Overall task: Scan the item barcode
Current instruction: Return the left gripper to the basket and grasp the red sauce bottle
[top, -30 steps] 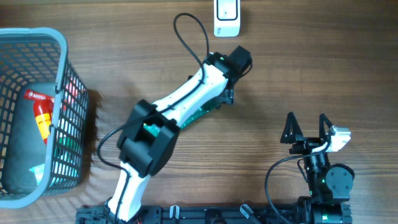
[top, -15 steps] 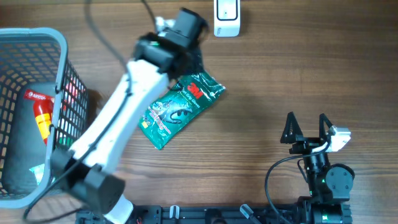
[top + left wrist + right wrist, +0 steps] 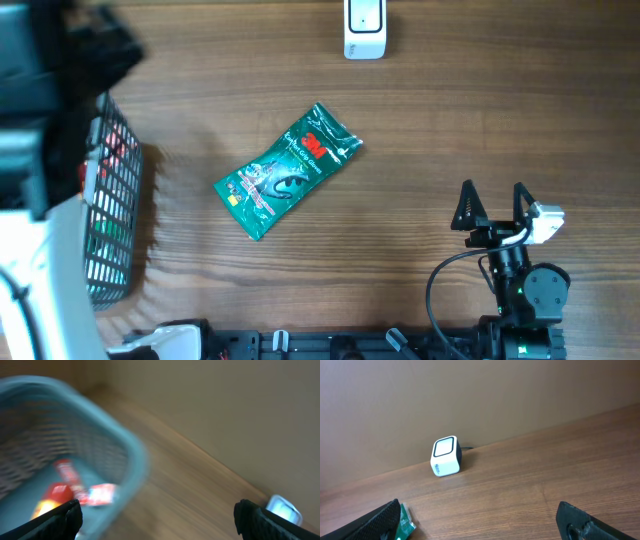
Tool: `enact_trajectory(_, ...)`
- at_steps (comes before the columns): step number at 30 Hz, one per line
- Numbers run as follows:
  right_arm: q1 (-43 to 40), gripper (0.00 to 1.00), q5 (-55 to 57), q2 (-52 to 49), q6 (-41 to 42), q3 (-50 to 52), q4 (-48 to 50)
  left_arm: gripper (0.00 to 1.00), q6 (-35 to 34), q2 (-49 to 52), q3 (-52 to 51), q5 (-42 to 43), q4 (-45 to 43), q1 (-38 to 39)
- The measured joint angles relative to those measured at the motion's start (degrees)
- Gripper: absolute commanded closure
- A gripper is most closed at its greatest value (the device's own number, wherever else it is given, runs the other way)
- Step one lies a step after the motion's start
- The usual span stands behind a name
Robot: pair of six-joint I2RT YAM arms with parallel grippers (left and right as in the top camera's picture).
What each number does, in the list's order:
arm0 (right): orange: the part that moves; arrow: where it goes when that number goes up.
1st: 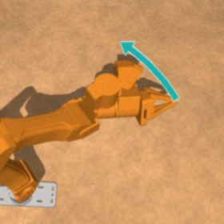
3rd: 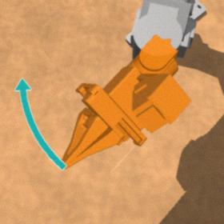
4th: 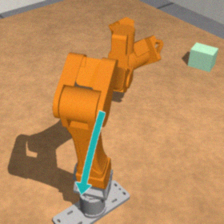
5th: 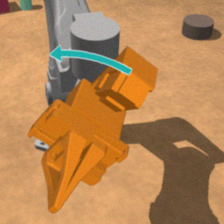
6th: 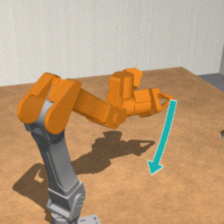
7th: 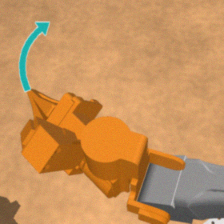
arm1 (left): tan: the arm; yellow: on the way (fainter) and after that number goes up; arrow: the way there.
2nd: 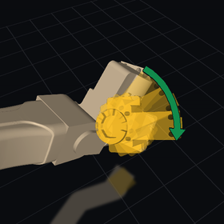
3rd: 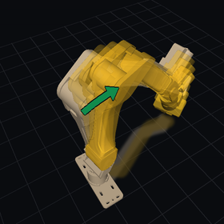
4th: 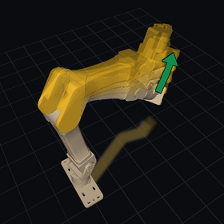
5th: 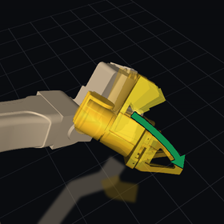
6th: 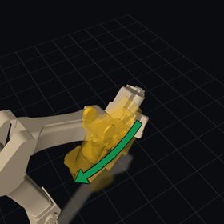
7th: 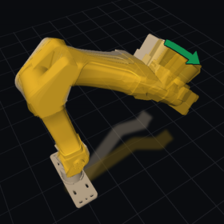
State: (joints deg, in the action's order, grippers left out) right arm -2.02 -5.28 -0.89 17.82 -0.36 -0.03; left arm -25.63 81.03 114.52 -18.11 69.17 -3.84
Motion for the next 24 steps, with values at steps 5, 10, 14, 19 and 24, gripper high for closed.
enact_trajectory(5, 0.00, 0.00, 0.00, 0.00, 0.00, 0.00, 0.00, 0.00, -0.70, 0.74, -0.81, 3.87, 4.83, -17.14)
enact_trajectory(10, 0.00, 0.00, 0.00, 0.00, 0.00, 0.00, 0.00, 0.00, 0.04, 2.62, -12.00, 8.55, -0.07, -28.59)
enact_trajectory(14, 0.00, 0.00, 0.00, 0.00, 0.00, 0.00, 0.00, 0.00, 5.09, 3.76, -25.53, 13.66, -10.91, -33.22)
enact_trajectory(19, 0.00, 0.00, 0.00, 0.00, 0.00, 0.00, 0.00, 0.00, 13.64, 4.31, -40.54, 16.09, -22.77, -34.32)
enact_trajectory(24, 0.00, 0.00, 0.00, 0.00, 0.00, 0.00, 0.00, 0.00, 17.62, 4.85, -49.48, 15.39, -32.04, -34.34)
